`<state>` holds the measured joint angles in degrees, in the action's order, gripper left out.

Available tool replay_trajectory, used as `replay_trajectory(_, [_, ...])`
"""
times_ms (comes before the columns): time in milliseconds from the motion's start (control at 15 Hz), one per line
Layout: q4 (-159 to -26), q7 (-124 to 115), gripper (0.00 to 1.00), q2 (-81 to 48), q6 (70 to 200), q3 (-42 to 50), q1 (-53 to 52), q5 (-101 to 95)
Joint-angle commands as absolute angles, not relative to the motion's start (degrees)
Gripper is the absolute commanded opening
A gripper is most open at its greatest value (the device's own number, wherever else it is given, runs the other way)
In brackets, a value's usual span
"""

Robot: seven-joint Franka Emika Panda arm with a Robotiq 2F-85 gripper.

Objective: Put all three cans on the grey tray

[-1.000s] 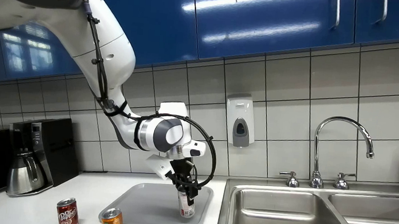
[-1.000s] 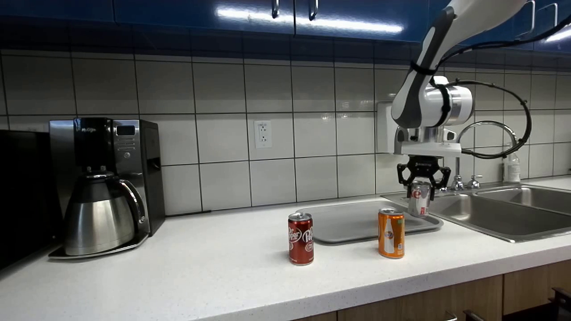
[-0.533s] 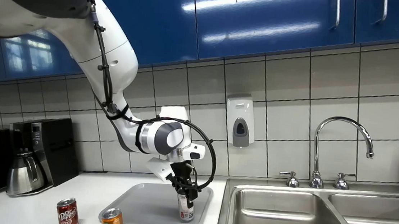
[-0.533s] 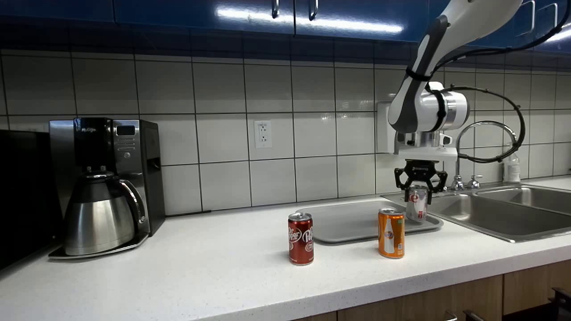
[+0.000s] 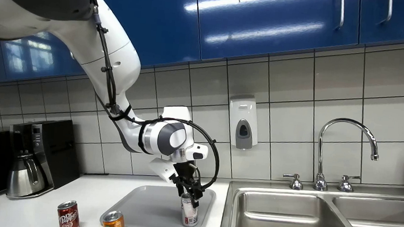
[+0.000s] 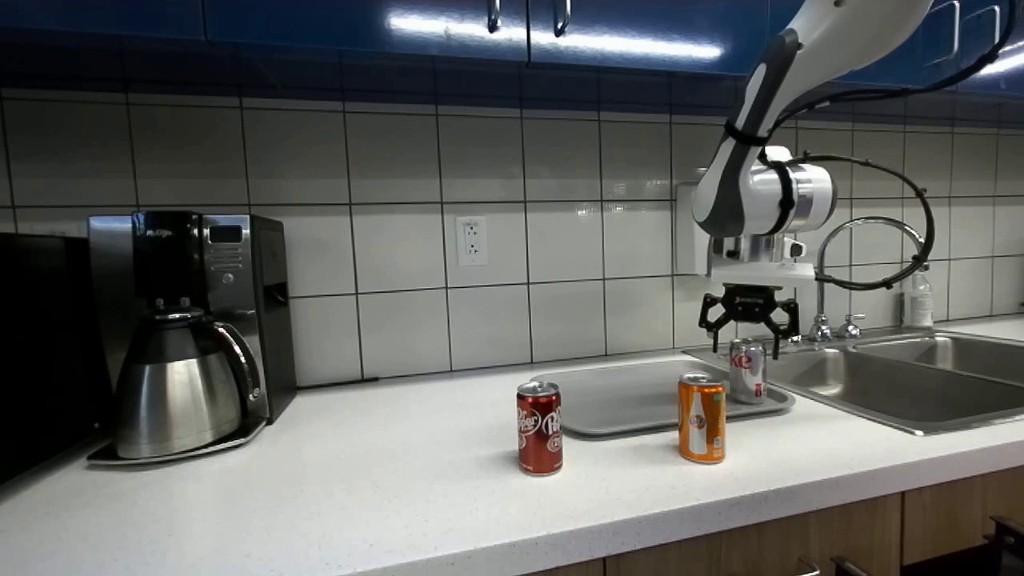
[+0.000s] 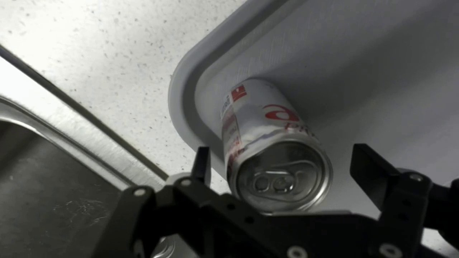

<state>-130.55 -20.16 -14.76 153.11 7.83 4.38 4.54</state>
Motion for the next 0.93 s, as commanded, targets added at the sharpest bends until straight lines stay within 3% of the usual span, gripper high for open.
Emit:
replay_trajectory(0, [-129.9,-18.5,1.00,-13.1,152.3,7.6,4.5,5.5])
replay_trajectory(867, [-134.3,-14.3,1.00,-1.4,151.6,5.0,3.5,7.4])
